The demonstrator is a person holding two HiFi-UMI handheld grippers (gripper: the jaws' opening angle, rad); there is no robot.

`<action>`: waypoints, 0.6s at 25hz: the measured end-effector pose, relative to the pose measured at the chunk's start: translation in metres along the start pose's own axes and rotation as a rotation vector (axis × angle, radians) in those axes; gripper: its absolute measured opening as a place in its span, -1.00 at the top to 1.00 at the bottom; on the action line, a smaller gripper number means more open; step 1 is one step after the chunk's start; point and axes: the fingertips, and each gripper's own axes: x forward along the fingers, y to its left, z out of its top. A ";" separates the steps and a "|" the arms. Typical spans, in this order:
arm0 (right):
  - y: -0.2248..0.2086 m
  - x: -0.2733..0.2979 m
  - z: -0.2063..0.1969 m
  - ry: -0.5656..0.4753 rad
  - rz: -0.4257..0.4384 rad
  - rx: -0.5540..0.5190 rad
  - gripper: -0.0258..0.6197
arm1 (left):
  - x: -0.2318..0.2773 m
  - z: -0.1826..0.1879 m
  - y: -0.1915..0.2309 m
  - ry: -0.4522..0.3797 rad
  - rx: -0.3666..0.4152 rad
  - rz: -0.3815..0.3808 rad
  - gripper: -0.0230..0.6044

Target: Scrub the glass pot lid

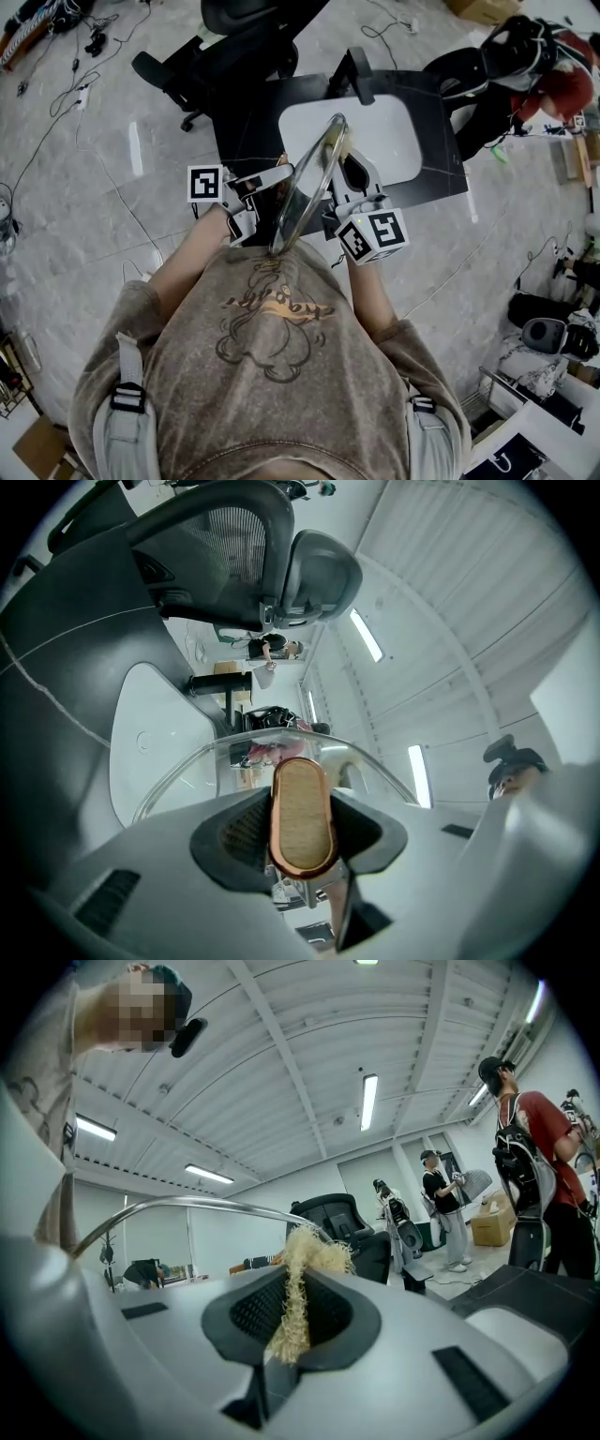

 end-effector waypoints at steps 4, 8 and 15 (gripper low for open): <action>-0.006 0.006 -0.001 0.000 -0.003 -0.009 0.80 | 0.001 -0.001 0.000 0.012 -0.018 -0.011 0.36; -0.011 0.013 -0.002 -0.005 0.000 -0.015 0.80 | 0.003 0.002 -0.002 0.007 -0.027 -0.028 0.36; -0.026 0.028 -0.015 0.029 -0.012 -0.018 0.80 | 0.005 0.004 -0.011 -0.006 -0.039 -0.065 0.36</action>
